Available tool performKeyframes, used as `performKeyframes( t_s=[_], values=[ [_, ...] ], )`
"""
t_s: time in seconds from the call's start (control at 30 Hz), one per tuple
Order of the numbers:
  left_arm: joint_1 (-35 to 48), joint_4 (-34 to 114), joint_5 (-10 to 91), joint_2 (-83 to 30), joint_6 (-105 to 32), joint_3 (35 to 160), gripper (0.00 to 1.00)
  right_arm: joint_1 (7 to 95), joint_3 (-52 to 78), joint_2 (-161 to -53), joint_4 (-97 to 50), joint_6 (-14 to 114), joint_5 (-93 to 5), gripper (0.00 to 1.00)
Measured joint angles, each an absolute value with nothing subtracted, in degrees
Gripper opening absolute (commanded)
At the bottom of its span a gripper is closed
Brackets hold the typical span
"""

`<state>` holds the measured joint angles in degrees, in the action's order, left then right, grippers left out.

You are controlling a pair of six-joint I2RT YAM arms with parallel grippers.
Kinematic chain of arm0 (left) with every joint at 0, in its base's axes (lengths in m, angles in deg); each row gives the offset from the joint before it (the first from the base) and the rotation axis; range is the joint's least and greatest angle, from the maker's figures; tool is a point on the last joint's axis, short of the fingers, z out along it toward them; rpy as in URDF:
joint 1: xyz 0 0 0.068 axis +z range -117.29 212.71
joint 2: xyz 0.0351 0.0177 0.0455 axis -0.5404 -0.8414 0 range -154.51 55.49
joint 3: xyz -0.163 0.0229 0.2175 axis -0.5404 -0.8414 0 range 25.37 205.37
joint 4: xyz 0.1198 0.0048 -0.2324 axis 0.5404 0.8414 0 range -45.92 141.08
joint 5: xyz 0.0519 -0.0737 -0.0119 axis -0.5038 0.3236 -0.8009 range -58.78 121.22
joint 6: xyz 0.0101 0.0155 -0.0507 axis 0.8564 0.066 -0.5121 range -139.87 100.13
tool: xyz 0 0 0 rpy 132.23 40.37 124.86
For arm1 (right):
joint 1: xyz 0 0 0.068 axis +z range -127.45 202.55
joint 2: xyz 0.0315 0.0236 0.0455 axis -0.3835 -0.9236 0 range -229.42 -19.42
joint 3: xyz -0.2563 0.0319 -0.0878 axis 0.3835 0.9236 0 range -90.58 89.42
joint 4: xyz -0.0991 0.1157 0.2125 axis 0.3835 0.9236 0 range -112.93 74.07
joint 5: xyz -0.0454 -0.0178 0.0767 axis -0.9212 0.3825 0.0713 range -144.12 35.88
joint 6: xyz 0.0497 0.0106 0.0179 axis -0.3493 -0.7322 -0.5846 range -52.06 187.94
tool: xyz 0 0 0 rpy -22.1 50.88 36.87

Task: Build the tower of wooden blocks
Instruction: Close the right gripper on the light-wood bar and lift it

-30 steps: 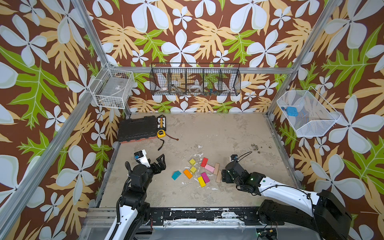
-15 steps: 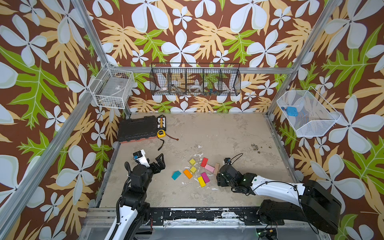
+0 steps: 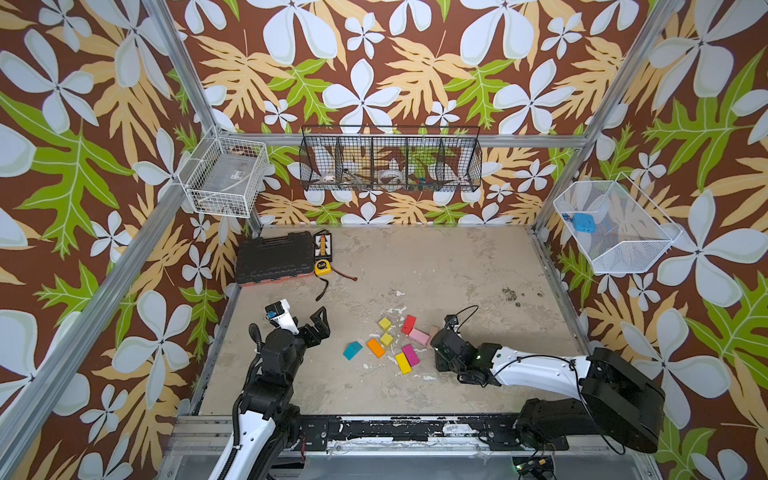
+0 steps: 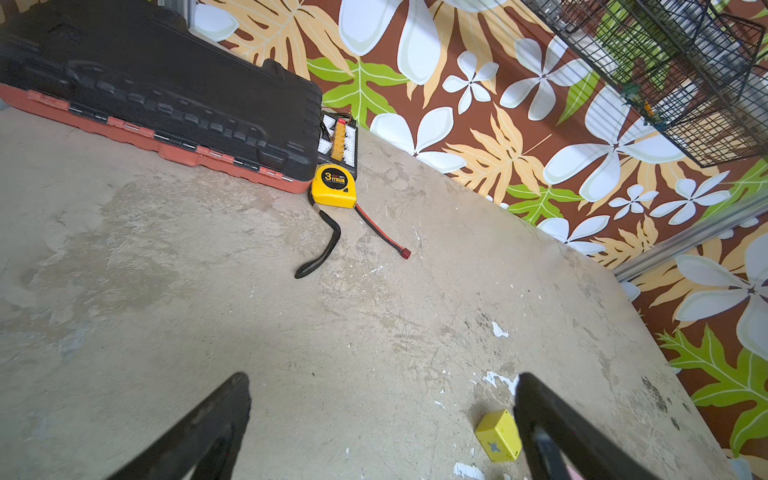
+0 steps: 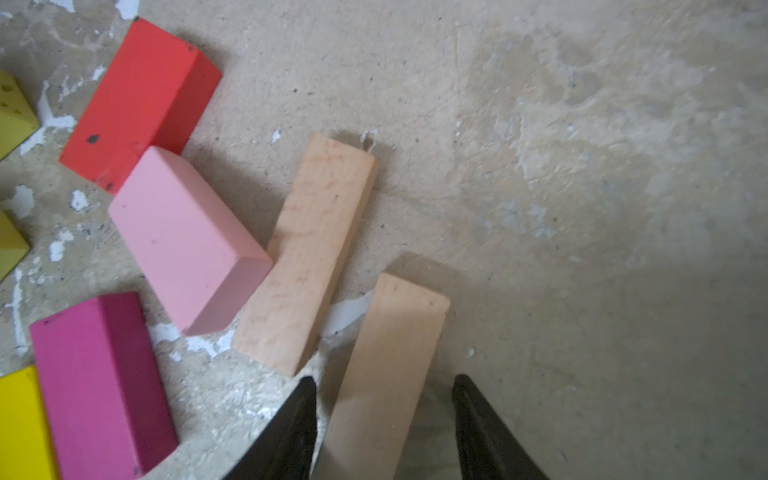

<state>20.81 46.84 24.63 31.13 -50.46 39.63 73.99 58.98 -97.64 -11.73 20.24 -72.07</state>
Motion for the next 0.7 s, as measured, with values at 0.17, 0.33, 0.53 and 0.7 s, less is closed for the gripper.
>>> performKeyframes(
  t_s=[0.17,0.33,0.53,0.7],
  values=[
    [20.8,46.8,24.6,31.2,-50.5,39.6,1.00,74.0,58.9,-98.1,-11.2,20.2,-73.4,0.43],
    [20.8,46.8,24.5,31.2,-50.9,39.6,1.00,74.0,58.5,-99.0,-10.9,20.3,-74.9,0.22],
    [20.8,46.8,24.3,31.2,-50.9,39.6,1.00,74.0,58.0,-99.4,-10.9,20.7,-75.6,0.11],
    [20.8,46.8,24.2,31.2,-50.9,39.6,1.00,73.0,57.4,-98.3,-8.8,21.7,-76.3,0.14]
  ],
)
